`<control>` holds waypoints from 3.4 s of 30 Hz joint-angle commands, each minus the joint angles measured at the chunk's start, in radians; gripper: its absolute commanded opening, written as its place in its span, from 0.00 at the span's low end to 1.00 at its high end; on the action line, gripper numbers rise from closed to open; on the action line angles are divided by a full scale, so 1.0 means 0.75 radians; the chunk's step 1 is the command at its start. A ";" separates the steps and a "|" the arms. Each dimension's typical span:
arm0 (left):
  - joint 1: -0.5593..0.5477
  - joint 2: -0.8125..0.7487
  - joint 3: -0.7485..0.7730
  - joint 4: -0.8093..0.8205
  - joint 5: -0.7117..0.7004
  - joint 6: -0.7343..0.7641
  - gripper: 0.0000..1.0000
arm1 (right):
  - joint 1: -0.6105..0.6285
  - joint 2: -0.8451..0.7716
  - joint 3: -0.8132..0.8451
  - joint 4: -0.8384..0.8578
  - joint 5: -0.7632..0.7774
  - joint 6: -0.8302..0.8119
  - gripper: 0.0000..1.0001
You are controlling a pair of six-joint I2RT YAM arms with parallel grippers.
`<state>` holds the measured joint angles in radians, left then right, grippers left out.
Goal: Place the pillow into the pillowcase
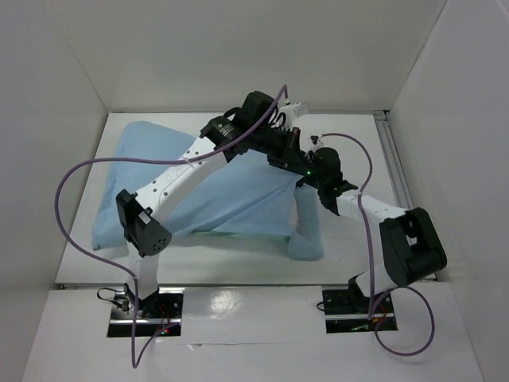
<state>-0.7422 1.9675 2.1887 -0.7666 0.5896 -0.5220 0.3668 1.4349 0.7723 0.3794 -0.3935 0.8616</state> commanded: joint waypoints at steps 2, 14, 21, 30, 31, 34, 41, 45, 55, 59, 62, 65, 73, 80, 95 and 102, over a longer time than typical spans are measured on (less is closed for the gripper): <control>-0.035 -0.181 -0.185 0.304 0.177 -0.081 0.00 | 0.080 0.056 -0.042 0.147 -0.066 0.107 0.00; 0.026 -0.267 -0.270 -0.153 -0.507 0.037 0.79 | -0.106 -0.275 -0.008 -0.709 0.240 -0.195 0.97; -0.074 -0.090 -0.047 -0.514 -0.982 -0.083 0.99 | -0.351 -0.344 0.061 -1.083 0.463 -0.357 1.00; -0.305 0.160 0.128 -0.708 -1.427 -0.296 1.00 | -0.514 -0.416 0.034 -1.115 0.314 -0.445 1.00; -0.305 0.201 0.168 -0.739 -1.463 -0.296 1.00 | -0.526 -0.416 0.034 -1.130 0.314 -0.457 1.00; -0.334 0.322 0.242 -0.798 -1.571 -0.296 1.00 | -0.550 -0.441 0.034 -1.142 0.302 -0.472 1.00; -0.348 0.508 -0.061 -0.794 -1.762 -0.435 1.00 | -0.575 -0.479 0.034 -1.169 0.290 -0.484 1.00; -0.348 0.474 -0.173 -0.664 -1.705 -0.344 0.72 | -0.587 -0.492 0.034 -1.183 0.289 -0.484 1.00; -0.285 0.134 0.082 -0.618 -1.382 0.096 0.00 | -0.599 -0.478 0.081 -1.171 0.126 -0.545 1.00; -0.185 -0.193 -0.080 -0.508 -0.987 0.215 0.00 | -0.599 -0.445 0.177 -1.170 0.024 -0.572 0.97; -0.156 -0.485 -0.366 -0.326 -0.844 0.195 0.00 | -0.542 -0.445 0.273 -1.102 -0.081 -0.543 0.88; -0.131 -0.694 -0.535 -0.138 -0.790 0.115 0.00 | -0.393 -0.426 0.285 -0.987 -0.144 -0.445 0.82; -0.105 -0.879 -0.814 0.049 -0.688 0.005 0.00 | 0.199 -0.294 0.249 -0.851 0.068 -0.355 0.63; -0.105 -0.864 -0.777 0.049 -0.700 -0.008 0.00 | 0.435 -0.277 0.128 -0.798 0.236 -0.225 0.56; -0.025 -0.850 -0.630 0.161 -0.355 -0.010 0.00 | 0.546 0.123 0.185 -0.420 0.324 -0.138 0.90; 0.030 -0.862 -0.636 0.147 -0.289 -0.036 0.00 | 0.501 0.428 0.326 -0.471 0.569 -0.153 0.66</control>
<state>-0.7197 1.3636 1.6588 -0.8532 0.1646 -0.5030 0.7525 1.6962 0.9451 0.0002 -0.0807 0.7643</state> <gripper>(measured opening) 0.071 0.690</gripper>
